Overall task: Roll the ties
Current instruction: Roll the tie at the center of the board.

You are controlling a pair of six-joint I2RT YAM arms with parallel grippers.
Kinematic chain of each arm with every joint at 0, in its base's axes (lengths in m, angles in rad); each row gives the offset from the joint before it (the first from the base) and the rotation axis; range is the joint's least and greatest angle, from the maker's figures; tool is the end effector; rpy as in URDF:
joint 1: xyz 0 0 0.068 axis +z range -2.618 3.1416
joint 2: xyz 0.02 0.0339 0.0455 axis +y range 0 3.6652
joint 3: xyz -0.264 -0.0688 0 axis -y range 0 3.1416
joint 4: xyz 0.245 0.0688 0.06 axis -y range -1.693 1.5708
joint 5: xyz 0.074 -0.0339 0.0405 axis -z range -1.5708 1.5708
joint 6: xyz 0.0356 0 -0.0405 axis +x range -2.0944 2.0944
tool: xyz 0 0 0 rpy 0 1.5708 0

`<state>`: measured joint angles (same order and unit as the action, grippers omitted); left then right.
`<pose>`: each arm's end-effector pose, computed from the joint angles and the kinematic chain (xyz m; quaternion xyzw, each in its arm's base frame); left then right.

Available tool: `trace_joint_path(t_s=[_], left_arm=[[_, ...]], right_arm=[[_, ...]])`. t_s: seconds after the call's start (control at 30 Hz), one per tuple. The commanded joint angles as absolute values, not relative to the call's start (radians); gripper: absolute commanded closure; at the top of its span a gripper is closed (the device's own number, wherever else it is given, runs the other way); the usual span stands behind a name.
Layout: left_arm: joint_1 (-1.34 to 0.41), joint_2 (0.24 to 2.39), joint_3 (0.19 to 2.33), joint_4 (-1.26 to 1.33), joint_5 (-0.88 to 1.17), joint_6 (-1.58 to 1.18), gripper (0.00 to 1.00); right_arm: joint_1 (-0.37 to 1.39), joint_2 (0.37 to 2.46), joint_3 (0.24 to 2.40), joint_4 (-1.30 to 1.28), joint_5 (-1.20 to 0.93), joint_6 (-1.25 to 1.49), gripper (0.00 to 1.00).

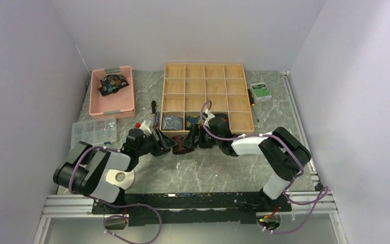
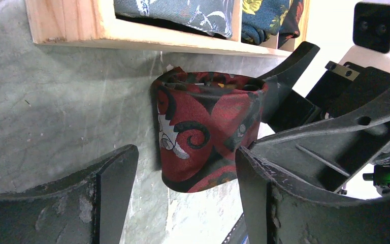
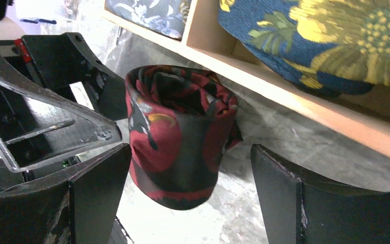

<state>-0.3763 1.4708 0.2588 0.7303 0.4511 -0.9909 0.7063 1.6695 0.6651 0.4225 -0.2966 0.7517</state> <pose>0.2080 -0.0989 0.1187 -0.1418 0.8297 -0.4672 0.2706 0.2355 0.2145 0.1423 -0.0503 0.8719 0.4096 0.2634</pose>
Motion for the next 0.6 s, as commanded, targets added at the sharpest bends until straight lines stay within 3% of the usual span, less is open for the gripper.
trace_joint_path(t_s=[0.0,0.17,0.57], left_arm=[[-0.374,1.458,0.274,0.739,0.463,-0.985,0.25],[-0.374,1.408,0.294,0.632,0.444,-0.947,0.26],[-0.373,1.318,0.302,0.518,0.411,-0.918,0.28]], right_arm=[[0.718,1.682,0.723,0.432,-0.276,0.757,0.07],[0.719,1.704,0.751,0.419,-0.294,0.775,0.05],[0.720,1.735,0.788,0.343,-0.290,0.766,0.12]])
